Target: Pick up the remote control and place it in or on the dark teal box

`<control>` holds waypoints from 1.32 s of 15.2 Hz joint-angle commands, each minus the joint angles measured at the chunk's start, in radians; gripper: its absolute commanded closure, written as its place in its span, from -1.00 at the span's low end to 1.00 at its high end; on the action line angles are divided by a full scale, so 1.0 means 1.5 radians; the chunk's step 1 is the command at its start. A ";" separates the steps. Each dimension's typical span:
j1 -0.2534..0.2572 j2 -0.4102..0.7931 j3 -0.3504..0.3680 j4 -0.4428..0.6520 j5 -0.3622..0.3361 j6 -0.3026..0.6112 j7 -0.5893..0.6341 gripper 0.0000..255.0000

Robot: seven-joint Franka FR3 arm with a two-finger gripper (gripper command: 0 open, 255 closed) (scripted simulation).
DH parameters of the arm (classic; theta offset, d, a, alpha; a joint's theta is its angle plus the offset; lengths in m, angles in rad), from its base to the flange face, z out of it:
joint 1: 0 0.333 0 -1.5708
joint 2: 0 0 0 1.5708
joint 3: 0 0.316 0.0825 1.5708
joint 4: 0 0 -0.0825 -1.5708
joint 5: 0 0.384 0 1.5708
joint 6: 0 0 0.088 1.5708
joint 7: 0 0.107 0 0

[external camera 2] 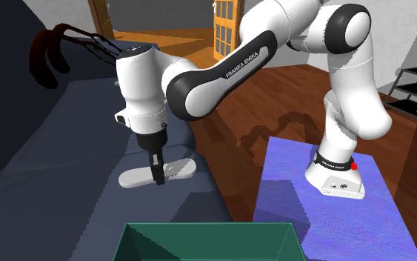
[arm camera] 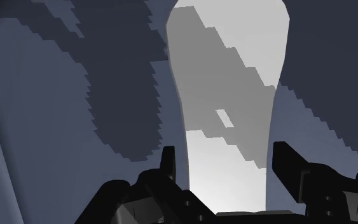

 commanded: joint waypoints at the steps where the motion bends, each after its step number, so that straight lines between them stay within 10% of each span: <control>1: -0.001 -0.006 0.001 0.010 0.003 -0.016 -0.002 1.00; 20: 0.006 -0.026 0.008 0.153 0.013 -0.177 -0.013 1.00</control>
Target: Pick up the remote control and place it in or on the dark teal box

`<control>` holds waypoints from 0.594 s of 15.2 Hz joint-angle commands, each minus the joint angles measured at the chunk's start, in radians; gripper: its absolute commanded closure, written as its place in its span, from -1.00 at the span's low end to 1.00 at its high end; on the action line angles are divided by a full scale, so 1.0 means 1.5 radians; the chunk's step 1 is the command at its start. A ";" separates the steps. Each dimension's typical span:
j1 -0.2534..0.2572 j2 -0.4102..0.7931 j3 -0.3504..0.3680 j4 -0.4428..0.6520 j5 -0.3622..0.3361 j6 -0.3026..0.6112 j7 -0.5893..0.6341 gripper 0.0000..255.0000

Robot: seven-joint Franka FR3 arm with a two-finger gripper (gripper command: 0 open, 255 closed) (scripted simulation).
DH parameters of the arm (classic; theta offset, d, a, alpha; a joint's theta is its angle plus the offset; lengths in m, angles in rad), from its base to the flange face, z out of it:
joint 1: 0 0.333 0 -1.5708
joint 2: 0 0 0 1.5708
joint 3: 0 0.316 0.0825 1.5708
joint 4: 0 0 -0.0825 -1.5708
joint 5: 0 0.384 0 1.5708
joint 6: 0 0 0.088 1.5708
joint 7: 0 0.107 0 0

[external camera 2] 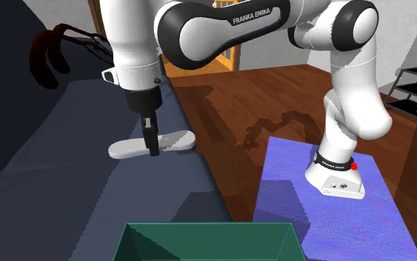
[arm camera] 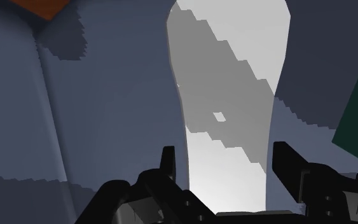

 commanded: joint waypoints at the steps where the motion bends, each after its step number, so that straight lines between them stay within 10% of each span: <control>1: 0.000 -0.001 0.000 0.017 0.001 -0.018 -0.002 1.00; 9: 0.010 0.013 0.001 0.109 -0.003 -0.096 -0.004 1.00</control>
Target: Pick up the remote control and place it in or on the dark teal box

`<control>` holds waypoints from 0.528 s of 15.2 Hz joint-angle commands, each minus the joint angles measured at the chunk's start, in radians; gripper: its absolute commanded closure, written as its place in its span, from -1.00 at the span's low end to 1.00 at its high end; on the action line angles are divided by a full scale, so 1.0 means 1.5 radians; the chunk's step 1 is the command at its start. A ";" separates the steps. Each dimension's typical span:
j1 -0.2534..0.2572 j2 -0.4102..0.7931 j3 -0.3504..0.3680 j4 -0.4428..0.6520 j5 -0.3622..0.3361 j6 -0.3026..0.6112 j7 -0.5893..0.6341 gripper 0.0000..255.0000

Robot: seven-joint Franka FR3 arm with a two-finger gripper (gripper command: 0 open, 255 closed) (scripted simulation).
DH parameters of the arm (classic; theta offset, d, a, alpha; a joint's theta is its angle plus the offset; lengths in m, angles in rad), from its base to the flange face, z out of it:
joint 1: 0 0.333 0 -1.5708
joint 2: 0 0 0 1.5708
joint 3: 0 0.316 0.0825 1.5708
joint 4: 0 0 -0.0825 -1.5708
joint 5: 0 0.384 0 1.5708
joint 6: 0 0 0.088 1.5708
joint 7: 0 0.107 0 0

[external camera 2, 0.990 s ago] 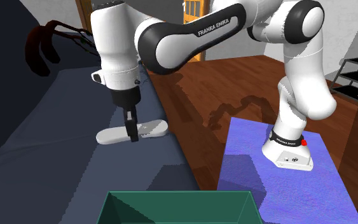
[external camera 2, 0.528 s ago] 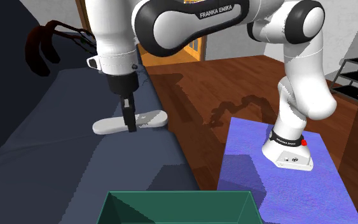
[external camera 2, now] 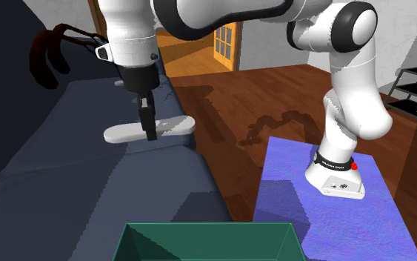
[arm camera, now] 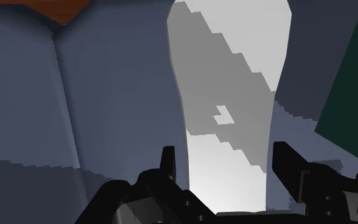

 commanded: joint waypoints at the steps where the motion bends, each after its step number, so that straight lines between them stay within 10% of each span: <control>1: 0.010 -0.003 0.004 0.005 0.000 -0.008 0.013 1.00; 8: 0.076 -0.019 0.032 -0.019 -0.005 -0.004 0.109 1.00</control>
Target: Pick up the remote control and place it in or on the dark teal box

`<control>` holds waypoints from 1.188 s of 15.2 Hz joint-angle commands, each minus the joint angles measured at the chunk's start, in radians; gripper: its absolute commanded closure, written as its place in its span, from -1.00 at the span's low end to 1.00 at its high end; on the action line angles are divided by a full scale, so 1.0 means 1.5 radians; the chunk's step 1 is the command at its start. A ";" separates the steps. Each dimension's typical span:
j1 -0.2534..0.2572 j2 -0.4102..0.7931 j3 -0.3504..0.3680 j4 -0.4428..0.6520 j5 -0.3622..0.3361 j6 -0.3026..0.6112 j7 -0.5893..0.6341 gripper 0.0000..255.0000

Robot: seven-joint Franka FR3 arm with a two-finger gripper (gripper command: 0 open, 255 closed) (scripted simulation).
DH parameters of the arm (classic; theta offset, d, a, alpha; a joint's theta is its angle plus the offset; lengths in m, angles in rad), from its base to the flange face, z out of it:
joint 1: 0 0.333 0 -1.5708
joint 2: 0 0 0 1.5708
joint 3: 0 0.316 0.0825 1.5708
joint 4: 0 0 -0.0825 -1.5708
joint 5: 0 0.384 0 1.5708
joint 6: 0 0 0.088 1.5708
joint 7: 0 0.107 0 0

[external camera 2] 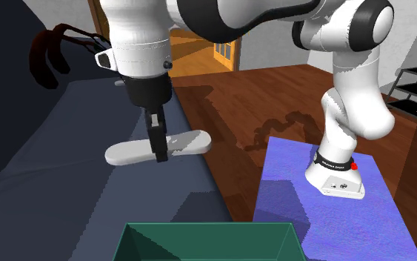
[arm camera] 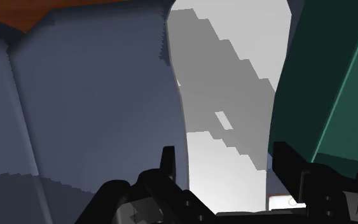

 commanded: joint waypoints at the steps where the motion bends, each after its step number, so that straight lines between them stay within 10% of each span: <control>1: 0.021 0.001 0.008 0.000 -0.003 0.000 0.030 1.00; 18: 0.251 0.139 0.049 0.211 -0.070 -0.087 0.251 1.00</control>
